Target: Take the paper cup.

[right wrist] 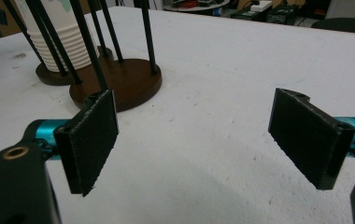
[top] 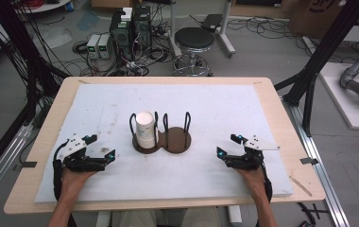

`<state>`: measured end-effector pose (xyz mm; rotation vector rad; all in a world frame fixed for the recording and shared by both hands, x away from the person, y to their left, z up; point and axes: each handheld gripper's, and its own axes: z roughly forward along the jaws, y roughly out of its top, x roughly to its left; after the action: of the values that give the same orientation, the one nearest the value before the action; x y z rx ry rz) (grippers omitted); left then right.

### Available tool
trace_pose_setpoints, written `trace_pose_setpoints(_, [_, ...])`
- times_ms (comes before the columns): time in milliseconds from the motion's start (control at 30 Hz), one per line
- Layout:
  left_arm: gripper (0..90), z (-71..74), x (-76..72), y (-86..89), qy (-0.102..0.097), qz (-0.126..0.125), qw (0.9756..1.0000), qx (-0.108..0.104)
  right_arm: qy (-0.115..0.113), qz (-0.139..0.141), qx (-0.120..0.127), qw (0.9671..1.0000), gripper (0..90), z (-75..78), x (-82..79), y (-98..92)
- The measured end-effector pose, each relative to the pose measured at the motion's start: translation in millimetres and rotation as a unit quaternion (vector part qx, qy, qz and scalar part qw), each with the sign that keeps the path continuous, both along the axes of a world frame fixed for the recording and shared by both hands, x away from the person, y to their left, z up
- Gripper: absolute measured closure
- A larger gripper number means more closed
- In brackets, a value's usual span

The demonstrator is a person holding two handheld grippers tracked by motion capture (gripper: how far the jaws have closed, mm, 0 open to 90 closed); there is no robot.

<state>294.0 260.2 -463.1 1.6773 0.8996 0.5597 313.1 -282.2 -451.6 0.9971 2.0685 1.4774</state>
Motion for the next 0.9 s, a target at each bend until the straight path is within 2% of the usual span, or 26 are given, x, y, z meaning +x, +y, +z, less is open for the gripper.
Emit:
trace_pose_setpoints(133, [1.7, 0.1, 0.3, 0.3, 0.002, -0.002, 1.0, 0.0, 0.007, 0.001, 0.003, 1.0, 16.3, 0.0, 1.2, -0.3])
trace_pose_setpoints(500, [1.7, 0.0, 0.7, 1.0, 0.003, -0.003, 1.0, -0.005, 0.006, 0.001, 0.002, 1.0, 16.4, 0.0, 1.0, -0.2])
trace_pose_setpoints(667, [1.7, 0.0, 2.5, 1.4, 0.011, -0.003, 0.9999, -0.007, 0.005, 0.001, 0.001, 1.0, 16.3, 0.0, 0.8, -0.2])
trace_pose_setpoints(900, [1.7, 0.6, 2.8, 2.1, 0.013, -0.004, 0.9999, -0.009, 0.005, 0.0, 0.002, 1.0, 16.3, 0.0, 0.5, -0.4])
